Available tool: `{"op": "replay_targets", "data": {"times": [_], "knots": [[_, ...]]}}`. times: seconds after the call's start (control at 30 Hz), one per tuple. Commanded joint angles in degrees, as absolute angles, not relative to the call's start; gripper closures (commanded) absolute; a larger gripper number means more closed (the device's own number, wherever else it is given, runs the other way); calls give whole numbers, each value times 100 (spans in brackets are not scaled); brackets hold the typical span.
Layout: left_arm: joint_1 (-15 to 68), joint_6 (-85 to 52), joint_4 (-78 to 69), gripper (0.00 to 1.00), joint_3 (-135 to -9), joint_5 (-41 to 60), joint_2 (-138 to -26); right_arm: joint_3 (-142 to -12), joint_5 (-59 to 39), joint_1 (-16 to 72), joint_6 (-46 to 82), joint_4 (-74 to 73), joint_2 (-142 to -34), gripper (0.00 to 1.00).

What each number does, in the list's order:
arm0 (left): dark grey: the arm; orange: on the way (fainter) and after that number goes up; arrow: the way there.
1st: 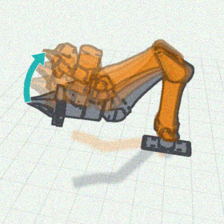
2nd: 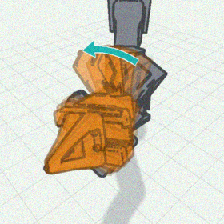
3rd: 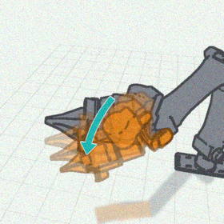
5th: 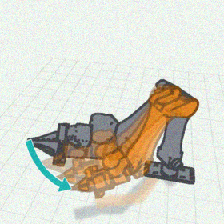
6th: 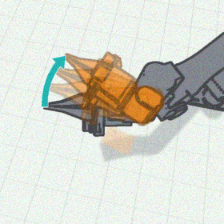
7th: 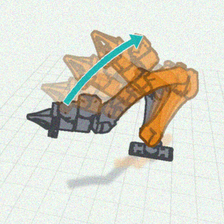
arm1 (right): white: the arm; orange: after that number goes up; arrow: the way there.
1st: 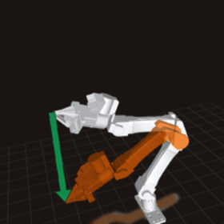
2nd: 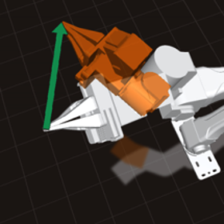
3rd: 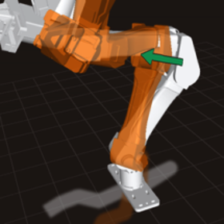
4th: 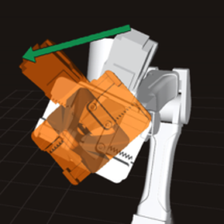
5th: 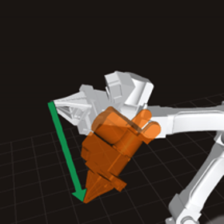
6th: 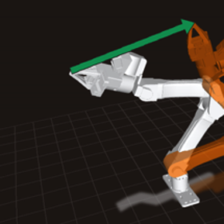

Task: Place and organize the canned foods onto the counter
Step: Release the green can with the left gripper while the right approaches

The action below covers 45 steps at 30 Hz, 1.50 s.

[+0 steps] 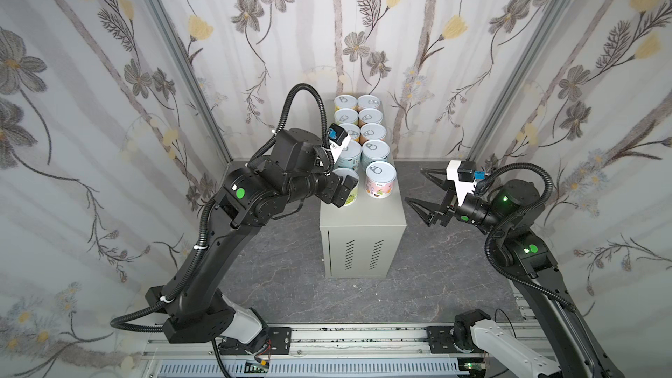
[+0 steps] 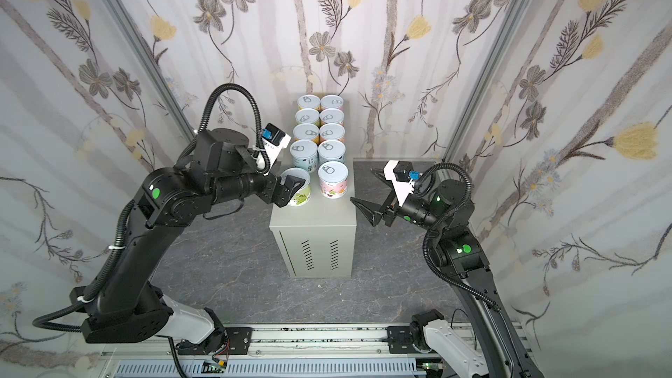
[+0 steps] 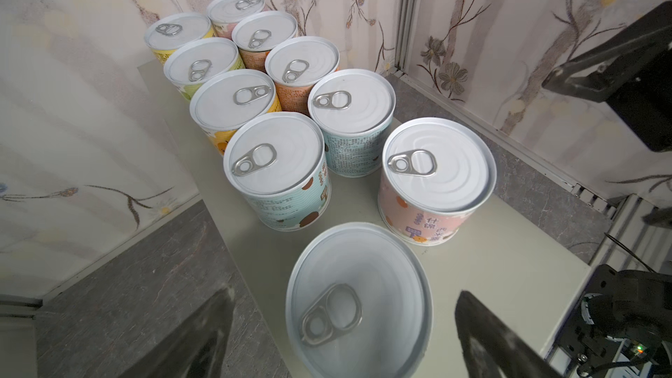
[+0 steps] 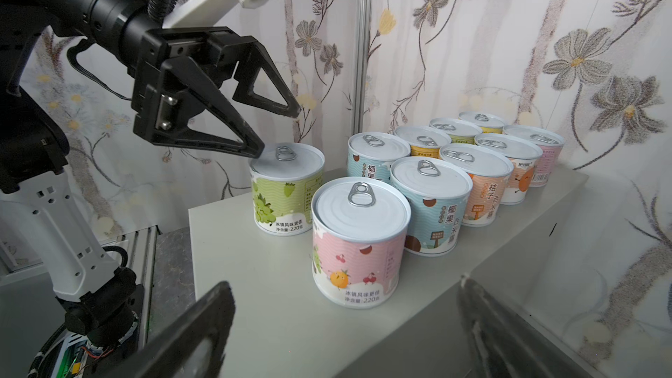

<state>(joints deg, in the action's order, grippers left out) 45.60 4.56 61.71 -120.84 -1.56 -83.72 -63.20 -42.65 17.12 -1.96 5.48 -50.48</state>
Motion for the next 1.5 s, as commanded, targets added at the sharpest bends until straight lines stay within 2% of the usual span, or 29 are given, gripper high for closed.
{"op": "replay_targets", "data": {"times": [0.0, 0.23, 0.47, 0.67, 0.77, 0.9, 1.07, 1.27, 1.47], "knots": [[4502, 410, 5705, 5, -11702, 46, -8147, -6196, -3777, 1921, -210, 103, -4944, 7], [4393, 667, 4803, 8, -9880, 292, -7041, -6324, -2310, 2925, -680, 844, -5068, 12], [4250, 857, 3864, 18, -8872, 599, -6285, -6233, -1870, 3285, -504, 508, -5318, 17], [4211, 1200, 3223, 22, -8077, 773, -5995, -6316, -1659, 3444, -438, 367, -5616, 20], [4178, 1354, 2758, 28, -7735, 769, -5870, -6402, -1627, 3497, -434, 362, -5751, 24], [4103, 1463, 2446, 33, -7585, 943, -5817, -6460, -1612, 3540, -394, 304, -5915, 30], [4000, 1625, 2358, 36, -7533, 1158, -5853, -6459, -1616, 3587, -367, 229, -6039, 34], [3902, 1677, 2296, 40, -7549, 1350, -6049, -6495, -1595, 3597, -380, 249, -6126, 34], [3826, 1705, 2190, 44, -7603, 1461, -6235, -6486, -1501, 3595, -396, 272, -6115, 29]]}}
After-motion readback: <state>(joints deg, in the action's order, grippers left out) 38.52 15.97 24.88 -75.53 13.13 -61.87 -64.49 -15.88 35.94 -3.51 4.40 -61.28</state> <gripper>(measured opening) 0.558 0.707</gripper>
